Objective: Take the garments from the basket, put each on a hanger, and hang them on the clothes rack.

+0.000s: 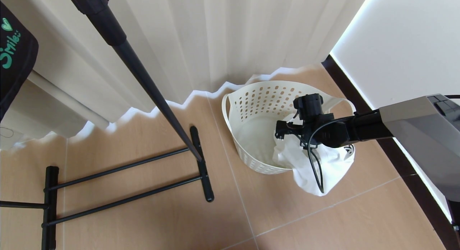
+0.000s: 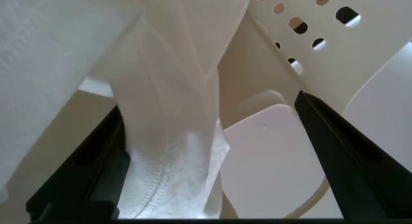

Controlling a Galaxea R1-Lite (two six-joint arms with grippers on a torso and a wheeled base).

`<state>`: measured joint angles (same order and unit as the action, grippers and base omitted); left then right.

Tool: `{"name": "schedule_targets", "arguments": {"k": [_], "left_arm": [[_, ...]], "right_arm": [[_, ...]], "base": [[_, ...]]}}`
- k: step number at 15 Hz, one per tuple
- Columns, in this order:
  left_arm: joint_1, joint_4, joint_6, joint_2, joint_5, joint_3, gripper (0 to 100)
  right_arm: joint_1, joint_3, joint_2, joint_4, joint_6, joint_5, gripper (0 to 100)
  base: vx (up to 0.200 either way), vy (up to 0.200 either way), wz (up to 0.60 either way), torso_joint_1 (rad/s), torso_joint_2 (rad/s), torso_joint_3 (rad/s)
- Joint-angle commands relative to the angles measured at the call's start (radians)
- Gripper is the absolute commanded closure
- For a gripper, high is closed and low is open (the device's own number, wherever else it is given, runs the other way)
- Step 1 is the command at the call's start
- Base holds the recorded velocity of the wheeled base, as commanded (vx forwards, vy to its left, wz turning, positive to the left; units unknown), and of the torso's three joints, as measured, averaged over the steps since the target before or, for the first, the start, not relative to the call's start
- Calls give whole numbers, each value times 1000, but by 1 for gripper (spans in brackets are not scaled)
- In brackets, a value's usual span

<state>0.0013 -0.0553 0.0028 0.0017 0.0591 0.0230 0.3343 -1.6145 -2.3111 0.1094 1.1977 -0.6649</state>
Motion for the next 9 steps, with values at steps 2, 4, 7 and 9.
{"name": "schedule_targets", "arguments": {"k": [2, 4, 7, 9], "left_arm": [[0, 0, 0, 1, -1, 0, 0], [0, 0, 0, 1, -1, 0, 0], [0, 0, 0, 1, -1, 0, 0], [0, -1, 0, 1, 1, 0, 0]], "right_arm": [[0, -4, -34, 108, 0, -2, 0], [0, 1, -53, 148, -3, -10, 0], [-1, -4, -50, 156, -47, -10, 0], [-8, 5, -41, 147, -73, 1, 0]], "base": [[0, 0, 0, 0, 0, 0], [0, 0, 0, 0, 0, 0], [0, 0, 0, 0, 0, 0], [0, 0, 0, 0, 0, 0]]}}
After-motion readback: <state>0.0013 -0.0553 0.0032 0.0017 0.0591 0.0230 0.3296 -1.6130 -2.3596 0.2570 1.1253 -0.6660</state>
